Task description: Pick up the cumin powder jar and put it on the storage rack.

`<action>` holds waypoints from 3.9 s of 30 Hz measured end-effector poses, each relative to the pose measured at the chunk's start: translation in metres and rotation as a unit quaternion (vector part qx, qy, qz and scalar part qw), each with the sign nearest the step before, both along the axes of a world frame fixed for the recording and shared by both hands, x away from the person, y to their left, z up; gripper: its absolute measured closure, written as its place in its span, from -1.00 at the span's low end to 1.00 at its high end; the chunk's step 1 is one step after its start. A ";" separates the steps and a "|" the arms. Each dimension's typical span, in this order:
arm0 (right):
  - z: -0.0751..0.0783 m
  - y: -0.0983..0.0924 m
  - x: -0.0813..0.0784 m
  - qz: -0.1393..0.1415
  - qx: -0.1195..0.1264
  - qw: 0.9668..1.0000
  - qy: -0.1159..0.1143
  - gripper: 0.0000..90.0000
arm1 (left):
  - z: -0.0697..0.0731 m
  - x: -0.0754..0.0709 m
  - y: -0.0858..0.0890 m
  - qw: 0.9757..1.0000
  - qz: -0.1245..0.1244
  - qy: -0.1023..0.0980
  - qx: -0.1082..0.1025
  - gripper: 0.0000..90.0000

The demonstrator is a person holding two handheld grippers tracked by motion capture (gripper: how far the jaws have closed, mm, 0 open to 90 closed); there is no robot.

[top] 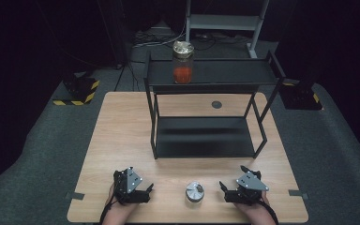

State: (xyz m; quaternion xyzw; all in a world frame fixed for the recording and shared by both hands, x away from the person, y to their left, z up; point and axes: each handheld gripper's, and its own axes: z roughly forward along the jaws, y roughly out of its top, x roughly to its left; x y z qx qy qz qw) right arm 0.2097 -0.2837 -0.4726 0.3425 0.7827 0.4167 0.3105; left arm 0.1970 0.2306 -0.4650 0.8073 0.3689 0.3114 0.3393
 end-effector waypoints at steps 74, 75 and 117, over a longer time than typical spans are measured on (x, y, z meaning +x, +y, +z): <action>0.018 0.038 -0.038 0.160 0.121 0.979 -0.039 -0.97 | 0.001 0.002 0.004 1.000 -0.025 0.002 0.004 -0.98; 0.015 0.038 -0.036 0.160 0.123 0.979 -0.035 -0.88 | 0.001 0.001 0.005 1.000 -0.026 0.001 0.002 -0.98; -0.007 0.035 -0.024 0.175 0.163 0.971 -0.023 -0.24 | 0.000 0.001 0.008 1.000 -0.030 -0.001 -0.007 -0.98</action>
